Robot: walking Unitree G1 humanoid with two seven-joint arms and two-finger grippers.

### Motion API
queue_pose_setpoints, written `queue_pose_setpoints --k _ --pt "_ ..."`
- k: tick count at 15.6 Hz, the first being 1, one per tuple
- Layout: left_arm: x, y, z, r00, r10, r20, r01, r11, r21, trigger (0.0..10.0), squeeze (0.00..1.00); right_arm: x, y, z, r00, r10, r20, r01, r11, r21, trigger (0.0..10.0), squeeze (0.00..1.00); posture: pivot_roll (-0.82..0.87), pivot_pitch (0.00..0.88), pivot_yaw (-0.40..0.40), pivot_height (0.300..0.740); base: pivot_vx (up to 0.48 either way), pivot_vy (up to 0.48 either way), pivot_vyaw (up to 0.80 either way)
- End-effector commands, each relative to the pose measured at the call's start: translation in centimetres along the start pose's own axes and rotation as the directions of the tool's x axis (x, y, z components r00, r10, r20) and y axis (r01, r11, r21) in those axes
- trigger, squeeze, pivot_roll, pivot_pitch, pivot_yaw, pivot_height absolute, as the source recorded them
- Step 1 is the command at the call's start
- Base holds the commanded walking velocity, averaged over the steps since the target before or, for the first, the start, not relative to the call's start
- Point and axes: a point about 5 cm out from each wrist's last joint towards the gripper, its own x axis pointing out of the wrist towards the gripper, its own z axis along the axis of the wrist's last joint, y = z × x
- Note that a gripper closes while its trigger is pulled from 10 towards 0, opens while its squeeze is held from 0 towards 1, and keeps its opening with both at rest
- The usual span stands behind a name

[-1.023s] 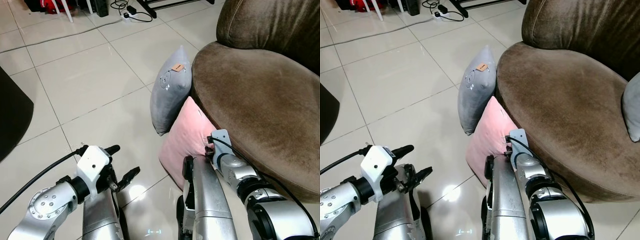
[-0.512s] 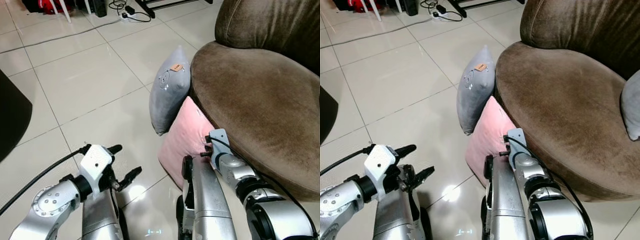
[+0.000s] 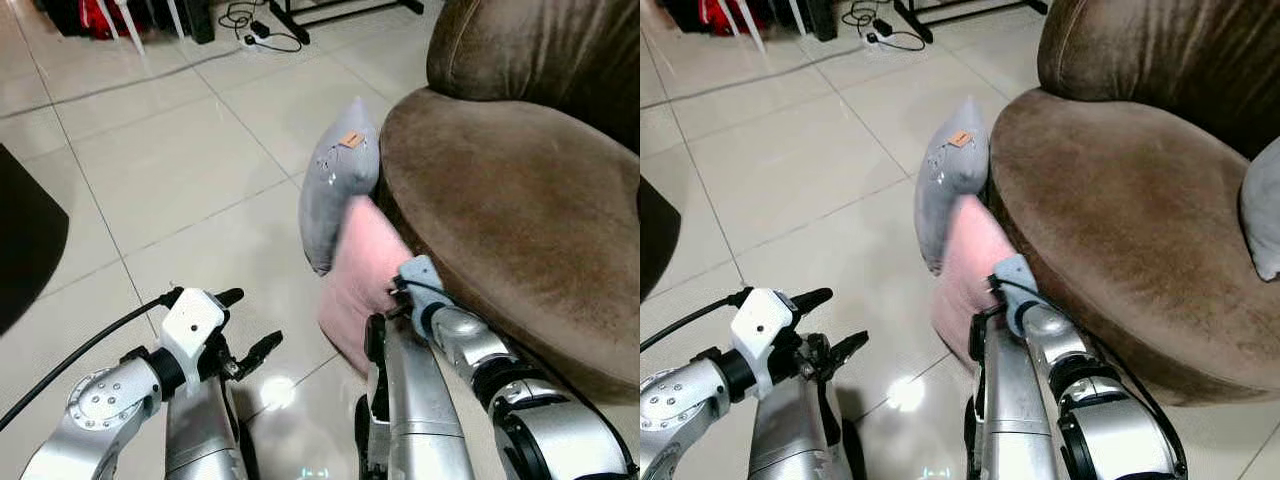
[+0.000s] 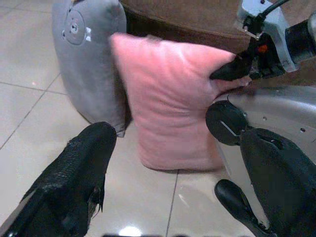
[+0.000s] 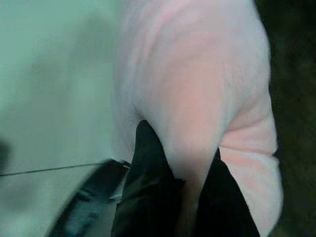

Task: Move the pillow to the sofa from floor

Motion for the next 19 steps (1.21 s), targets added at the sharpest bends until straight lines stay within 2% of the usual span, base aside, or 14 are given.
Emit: queue_pose_setpoints --k 1,3,5,7,8,9,10,12,14,15,16,17,18,19 --pt "0.0 0.0 -0.2 1.0 0.004 -0.011 -0.004 1.0 0.008 10.0 0.0 0.2 1.1 0.5 0.997 0.072 0.037 -0.071 0.997 -0.038 0.0 0.0 0.04 0.068 0.001 0.471 0.0 0.0 0.0" --pt "-0.1 0.4 -0.3 1.0 0.011 -0.015 -0.011 1.0 0.015 10.0 0.0 0.1 2.2 1.1 0.977 0.196 0.086 -0.177 0.966 -0.187 0.0 0.0 0.04 0.051 0.014 0.471 0.0 0.0 0.0" --pt "-0.1 0.6 -0.3 1.0 0.01 -0.021 -0.01 1.0 0.028 10.0 0.0 -0.2 2.9 1.1 0.953 0.279 0.116 -0.241 0.934 -0.265 0.0 0.0 0.04 0.043 0.018 0.471 0.0 0.0 0.0" --pt "-0.3 0.9 -0.2 1.0 0.024 -0.016 -0.023 0.999 0.038 10.0 0.0 -0.9 2.9 1.6 0.921 0.339 0.191 -0.281 0.919 -0.276 0.0 0.0 0.05 0.023 0.016 0.471 0.0 0.0 0.0" --pt "-0.6 1.1 -0.2 0.999 0.04 -0.013 -0.039 0.998 0.04 10.0 0.0 -1.7 2.3 2.2 0.896 0.357 0.264 -0.29 0.921 -0.26 0.0 0.0 0.05 0.0 0.008 0.471 0.0 0.0 0.0" --pt "-0.9 1.1 -0.2 0.998 0.06 -0.006 -0.06 0.998 0.035 10.0 0.0 -2.8 1.3 3.2 0.873 0.331 0.358 -0.276 0.941 -0.197 0.0 0.0 0.05 0.0 0.0 0.471 0.0 0.0 0.0" --pt "-1.3 1.1 0.0 0.996 0.084 0.008 -0.084 0.996 0.027 10.0 0.0 -4.5 0.0 4.6 0.845 0.264 0.465 -0.254 0.963 -0.086 0.0 0.0 0.04 0.0 -0.005 0.471 0.0 0.0 0.0" --pt "-1.5 1.3 0.3 0.992 0.119 0.035 -0.12 0.993 0.015 10.0 0.0 -6.9 -1.9 6.4 0.806 0.17 0.567 -0.211 0.978 0.006 0.0 0.0 0.03 0.0 -0.014 0.471 0.0 0.0 0.0" --pt "-1.6 1.6 1.4 0.978 0.186 0.09 -0.188 0.982 0.007 10.0 0.0 -10.5 -4.3 8.6 0.76 0.001 0.649 -0.103 0.988 0.119 0.0 0.0 0.03 0.0 -0.022 0.471 0.0 0.0 0.0" --pt "-1.4 1.8 2.0 0.969 0.215 0.121 -0.216 0.976 -0.002 10.0 0.0 -12.2 -5.8 10.0 0.73 -0.109 0.674 -0.028 0.982 0.189 10.0 0.0 0.03 0.0 -0.029 0.471 0.0 0.0 0.0" --pt "-1.1 2.0 2.5 0.961 0.239 0.141 -0.241 0.971 -0.005 10.0 0.0 -14.1 -7.0 12.0 0.675 -0.196 0.711 -0.004 0.963 0.27 10.0 0.0 0.02 0.0 -0.029 0.471 0.0 0.0 0.0" --pt "-0.6 2.2 2.9 0.955 0.252 0.154 -0.253 0.967 -0.014 10.0 0.0 -16.1 -8.2 14.2 0.592 -0.263 0.762 0.013 0.948 0.318 10.0 0.0 0.02 0.0 -0.029 0.471 0.0 0.0 0.0" --pt "0.4 2.4 3.7 0.948 0.26 0.185 -0.262 0.965 -0.013 10.0 0.0 -17.5 -10.2 16.2 0.548 -0.37 0.75 0.11 0.921 0.374 10.0 0.0 0.01 0.0 -0.029 0.471 0.0 0.0 0.0" --pt "0.7 2.5 4.0 0.946 0.261 0.194 -0.263 0.965 -0.016 10.0 0.0 -17.7 -10.6 16.6 0.542 -0.389 0.745 0.134 0.915 0.38 10.0 0.0 0.01 0.0 -0.027 0.471 0.0 0.0 0.0"
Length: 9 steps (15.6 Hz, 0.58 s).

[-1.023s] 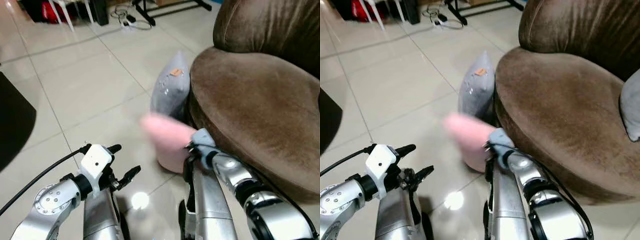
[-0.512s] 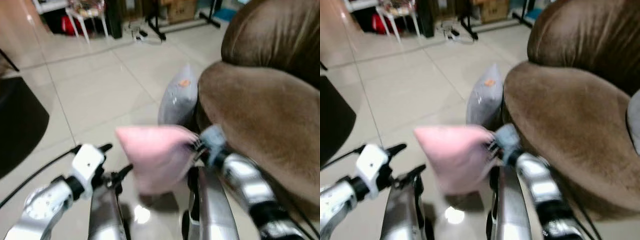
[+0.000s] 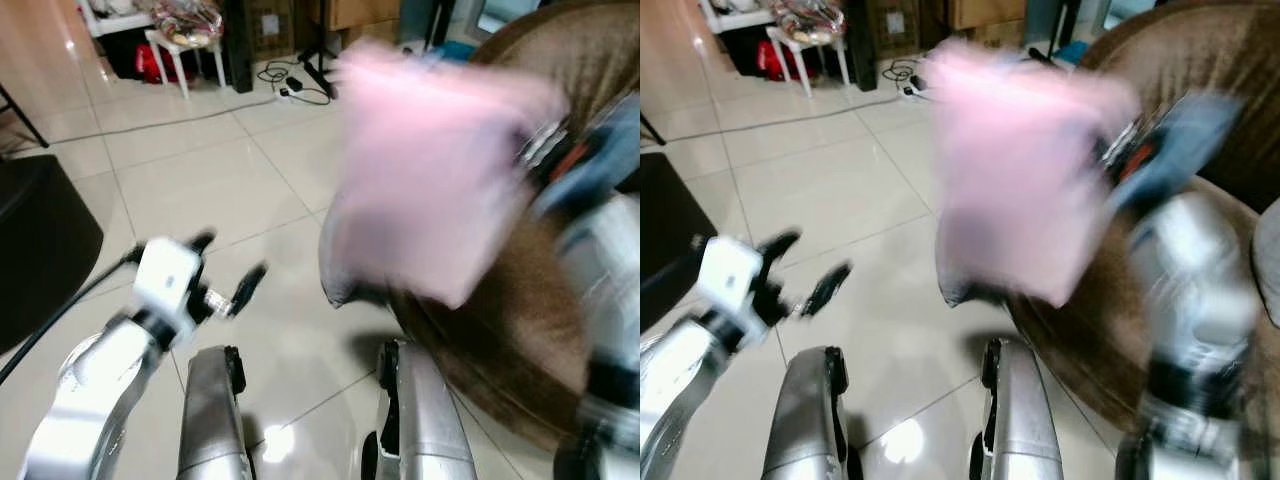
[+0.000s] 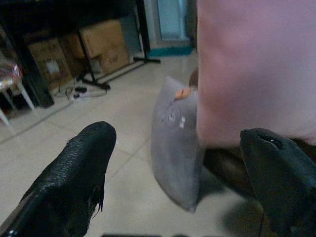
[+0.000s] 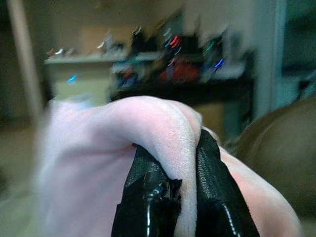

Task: Move the pillow to the sofa from floor

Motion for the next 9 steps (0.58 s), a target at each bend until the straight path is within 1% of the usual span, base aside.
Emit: queue_pose_setpoints --k 1,2,3,4,5,6,7,8,9 --pt "0.4 0.1 -0.3 0.999 0.021 -0.029 -0.021 1.0 0.005 10.0 0.0 0.0 -0.8 0.4 0.997 -0.07 -0.013 0.07 0.997 -0.045 10.0 0.0 0.0 0.0 -0.026 0.476 0.0 0.0 0.0" --pt "0.8 0.3 -0.3 0.999 0.036 -0.036 -0.036 0.999 0.016 10.0 0.0 0.1 -1.2 -0.4 0.988 -0.13 -0.083 0.118 0.984 -0.137 10.0 0.0 0.0 0.0 -0.026 0.486 0.0 0.0 0.0" --pt "1.2 0.4 -0.4 0.998 0.054 -0.04 -0.053 0.998 0.036 10.0 0.0 0.0 -0.9 -1.6 0.978 -0.159 -0.136 0.13 0.97 -0.206 10.0 0.0 0.0 0.0 -0.032 0.496 0.0 0.0 0.0" --pt "1.3 0.6 -0.5 0.997 0.073 -0.039 -0.072 0.997 0.04 10.0 0.0 0.0 -0.1 -3.1 0.964 -0.183 -0.191 0.14 0.966 -0.219 10.0 0.0 0.01 0.0 -0.041 0.506 0.0 0.0 0.0" --pt "1.4 0.6 -0.5 0.996 0.081 -0.038 -0.08 0.996 0.038 10.0 0.0 0.0 0.3 -3.8 0.953 -0.201 -0.225 0.156 0.966 -0.206 10.0 0.0 0.01 0.0 -0.044 0.511 0.0 0.0 0.0" --pt "1.5 0.6 -0.4 0.995 0.093 -0.034 -0.092 0.995 0.037 10.0 0.0 0.2 1.0 -5.0 0.941 -0.217 -0.261 0.167 0.965 -0.201 10.0 0.0 0.02 0.0 -0.05 0.521 0.0 0.0 0.0" --pt "1.6 0.6 -0.4 0.994 0.102 -0.032 -0.1 0.994 0.04 10.0 0.0 0.2 1.5 -5.5 0.936 -0.223 -0.27 0.17 0.964 -0.207 10.0 0.0 0.02 0.0 -0.053 0.526 0.0 0.0 0.0" --pt "1.8 0.7 -0.2 0.993 0.12 -0.021 -0.119 0.992 0.038 10.0 0.0 0.2 2.1 -6.5 0.926 -0.242 -0.29 0.187 0.961 -0.206 10.0 0.0 0.03 0.0 -0.059 0.536 0.0 0.0 0.0" --pt "2.0 0.9 -0.1 0.991 0.136 -0.013 -0.136 0.99 0.037 10.0 0.0 0.3 2.9 -7.1 0.921 -0.253 -0.297 0.202 0.961 -0.191 10.0 0.0 0.03 0.0 -0.06 0.551 0.0 0.0 0.0"
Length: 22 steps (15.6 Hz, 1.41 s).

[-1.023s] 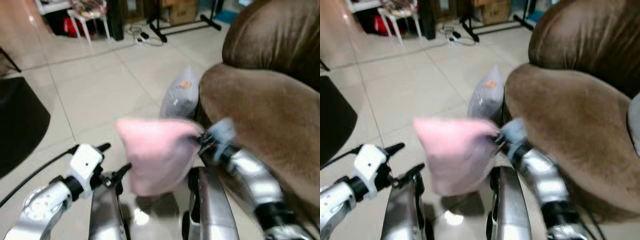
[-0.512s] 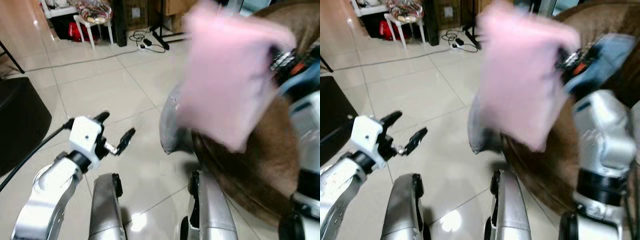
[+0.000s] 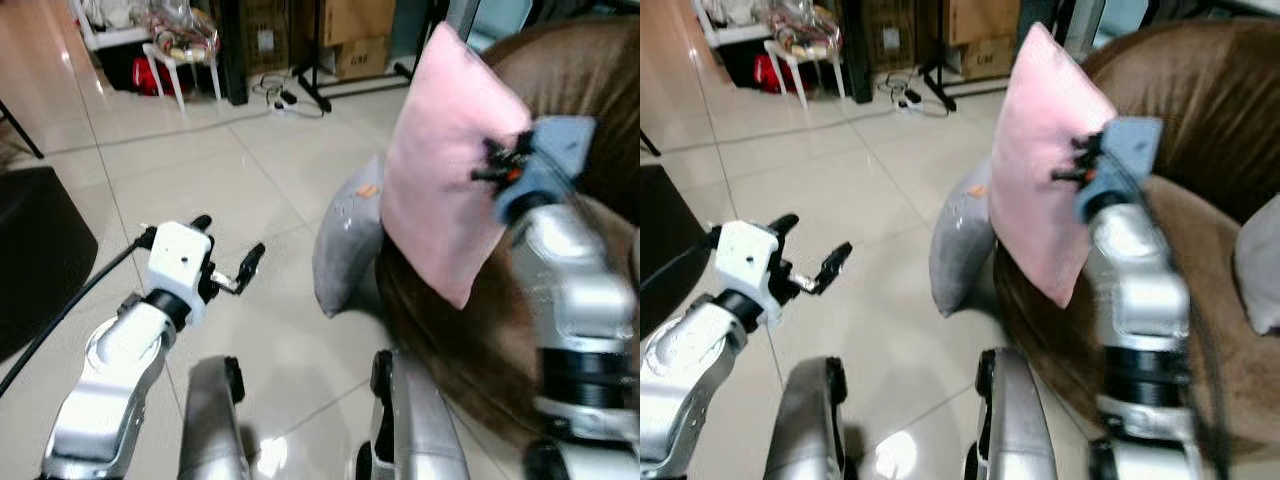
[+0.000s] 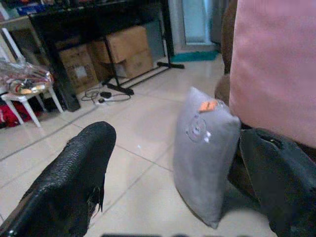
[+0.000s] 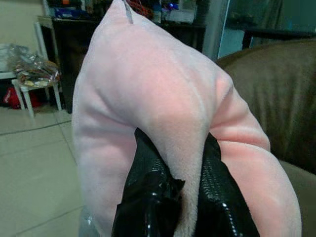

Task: Move the pillow to the sofa from floor

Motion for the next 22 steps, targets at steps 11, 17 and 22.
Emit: queue_pose_setpoints --k 11,17,22 --pt "0.7 0.3 -0.9 0.99 0.141 0.005 -0.141 0.99 -0.001 10.0 0.0 -2.9 1.8 -4.3 0.996 0.015 -0.083 -0.014 1.0 0.005 10.0 0.0 -0.01 0.0 -0.037 0.656 0.0 0.0 0.0" --pt "0.9 0.7 -0.6 0.983 0.185 0.016 -0.185 0.983 0.003 10.0 0.0 -3.3 2.7 -4.8 0.994 0.039 -0.101 -0.035 0.999 0.04 10.0 0.0 0.0 0.0 -0.033 0.701 0.0 0.0 0.0" --pt "0.8 0.3 -0.8 0.984 0.179 0.007 -0.179 0.984 0.002 10.0 0.0 -3.3 2.6 -4.9 0.993 0.044 -0.106 -0.037 0.997 0.063 10.0 0.0 0.0 0.0 -0.031 0.74 0.0 0.0 0.0"
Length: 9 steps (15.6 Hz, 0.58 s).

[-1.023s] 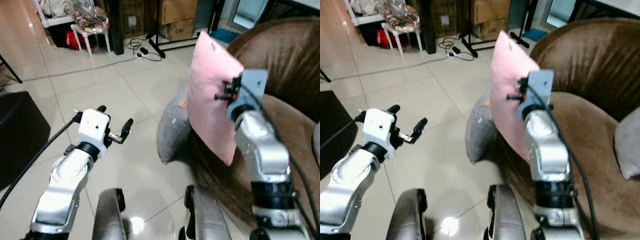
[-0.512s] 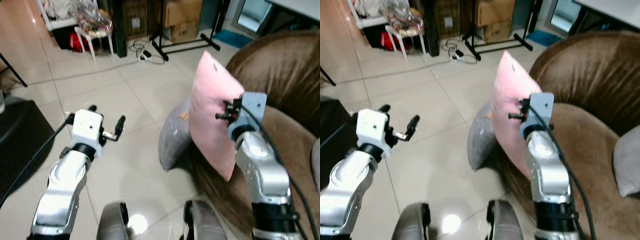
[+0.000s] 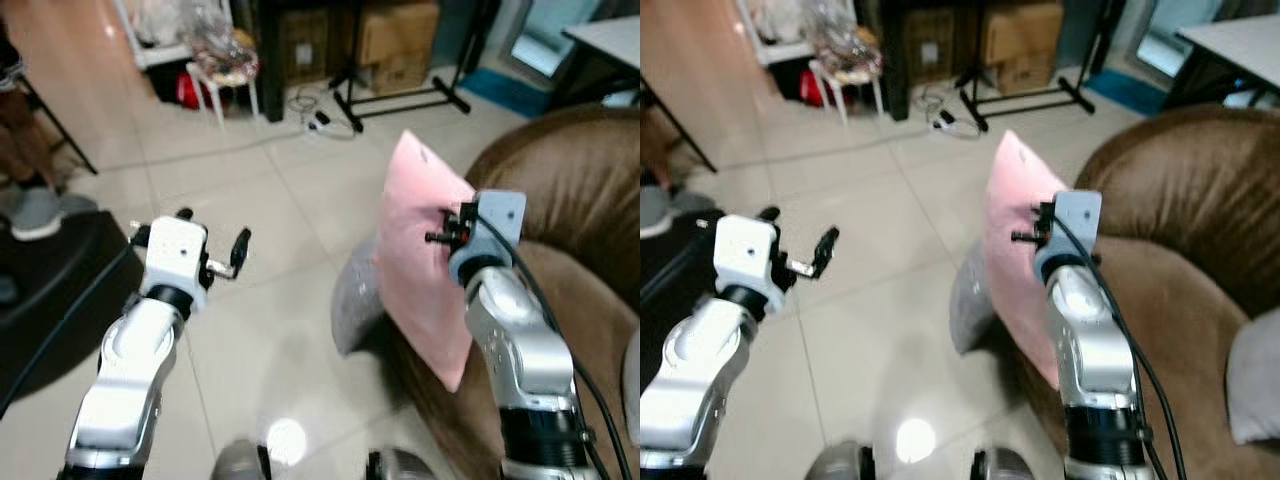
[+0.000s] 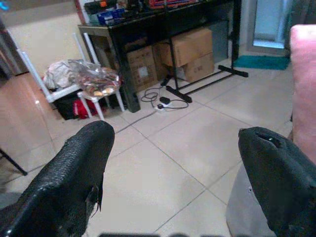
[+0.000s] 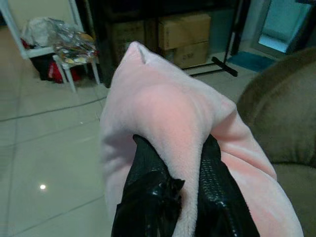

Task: Move the pillow to the sofa from floor

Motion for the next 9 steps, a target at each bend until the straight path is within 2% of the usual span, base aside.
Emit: queue_pose_setpoints --k 1,4,5,7,9 --pt "0.0 -0.1 -0.2 1.0 0.006 -0.009 -0.006 1.0 0.005 10.0 0.0 -0.1 0.0 0.8 0.999 0.003 0.037 -0.003 1.0 0.015 10.0 0.0 0.0 0.0 -0.031 0.74 0.0 0.0 0.0" --pt "0.0 -0.1 -0.3 1.0 0.004 -0.014 -0.004 1.0 0.013 10.0 0.0 -0.2 0.1 0.8 0.999 0.001 0.04 -0.002 1.0 0.018 10.0 0.0 0.0 0.0 -0.029 0.74 0.0 0.0 0.0" --pt "0.1 -0.2 -0.3 1.0 0.002 -0.015 -0.002 1.0 0.016 10.0 0.0 -0.3 0.1 1.4 0.997 -0.006 0.081 0.002 0.999 0.052 10.0 0.0 0.0 0.0 -0.027 0.74 0.0 0.0 0.0" --pt "0.1 -0.2 -0.3 1.0 0.0 -0.013 0.0 1.0 0.016 10.0 0.0 -0.3 0.3 1.7 0.996 -0.003 0.092 -0.006 0.996 0.087 10.0 0.0 0.0 0.0 -0.024 0.74 0.0 0.0 0.0" --pt "0.1 -0.3 -0.2 1.0 -0.003 -0.008 0.003 1.0 0.011 10.0 0.0 -0.3 0.3 1.9 0.995 0.003 0.096 -0.014 0.993 0.116 10.0 0.0 0.0 0.0 -0.022 0.74 0.0 0.0 -0.73"
